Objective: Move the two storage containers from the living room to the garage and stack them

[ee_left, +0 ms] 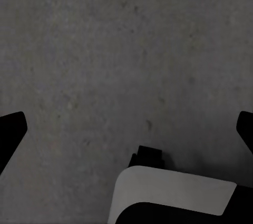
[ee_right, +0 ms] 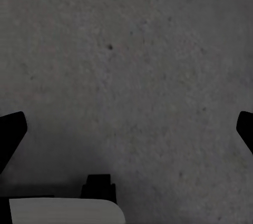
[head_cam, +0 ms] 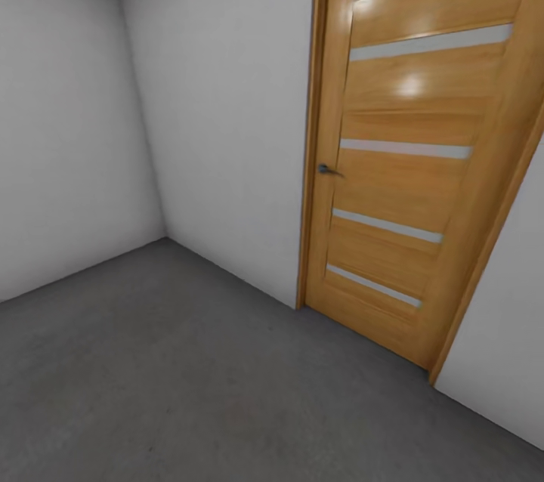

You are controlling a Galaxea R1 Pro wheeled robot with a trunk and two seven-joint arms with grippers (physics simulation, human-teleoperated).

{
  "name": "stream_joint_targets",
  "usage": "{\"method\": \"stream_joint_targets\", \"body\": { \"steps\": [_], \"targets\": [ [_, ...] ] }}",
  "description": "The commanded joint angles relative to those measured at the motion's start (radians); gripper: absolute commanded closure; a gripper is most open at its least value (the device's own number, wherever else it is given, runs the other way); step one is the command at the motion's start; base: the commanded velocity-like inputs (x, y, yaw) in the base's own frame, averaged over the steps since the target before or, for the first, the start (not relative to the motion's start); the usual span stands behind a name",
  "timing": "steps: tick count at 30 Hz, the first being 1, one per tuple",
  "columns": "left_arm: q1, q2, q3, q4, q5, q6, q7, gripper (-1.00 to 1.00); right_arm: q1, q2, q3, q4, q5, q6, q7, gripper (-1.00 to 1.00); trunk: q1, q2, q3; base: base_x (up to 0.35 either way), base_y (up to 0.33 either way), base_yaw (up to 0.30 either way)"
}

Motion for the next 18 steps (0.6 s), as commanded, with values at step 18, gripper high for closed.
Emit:
{"method": "stream_joint_targets", "body": {
  "steps": [18],
  "targets": [
    [0.0, -0.001, 0.002, -0.003, 0.0, 0.007, 0.001, -1.0, 0.0, 0.0, 0.0, -0.002, 0.0, 0.006, -0.001, -1.0, 0.001, 0.0, -0.001, 0.27, 0.178, -0.107]
  ]
}}
